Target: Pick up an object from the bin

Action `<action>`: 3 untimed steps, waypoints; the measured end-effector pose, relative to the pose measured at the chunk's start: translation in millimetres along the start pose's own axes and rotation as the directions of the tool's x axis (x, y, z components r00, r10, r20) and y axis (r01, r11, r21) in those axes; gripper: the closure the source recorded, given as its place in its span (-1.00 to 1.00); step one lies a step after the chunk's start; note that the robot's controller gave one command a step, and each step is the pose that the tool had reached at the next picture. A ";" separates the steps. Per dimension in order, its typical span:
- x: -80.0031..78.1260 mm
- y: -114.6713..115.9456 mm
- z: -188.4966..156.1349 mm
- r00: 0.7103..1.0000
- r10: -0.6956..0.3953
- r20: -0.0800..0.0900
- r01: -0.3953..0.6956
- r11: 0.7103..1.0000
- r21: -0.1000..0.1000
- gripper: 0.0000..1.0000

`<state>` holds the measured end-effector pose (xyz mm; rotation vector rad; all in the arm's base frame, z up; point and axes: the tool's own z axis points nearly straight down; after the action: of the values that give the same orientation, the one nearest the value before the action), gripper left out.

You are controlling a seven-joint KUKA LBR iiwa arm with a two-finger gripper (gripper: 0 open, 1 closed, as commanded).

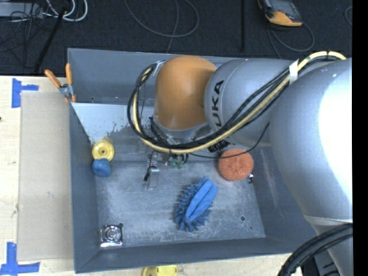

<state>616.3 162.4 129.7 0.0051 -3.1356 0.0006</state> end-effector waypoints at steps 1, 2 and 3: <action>-1.1 -0.7 -4.9 1.000 0.003 0.005 -0.003 1.000 -0.001 -1.00; 61.1 -3.0 -34.1 1.000 -0.012 0.001 0.012 1.000 0.001 -1.00; 89.1 1.7 -45.2 1.000 -0.015 0.003 0.015 1.000 0.000 -1.00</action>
Offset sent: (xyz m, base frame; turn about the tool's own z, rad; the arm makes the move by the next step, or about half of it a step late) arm -0.0710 -0.0028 0.0432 -0.0124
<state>527.6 163.8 175.4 0.0281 -3.1386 0.0002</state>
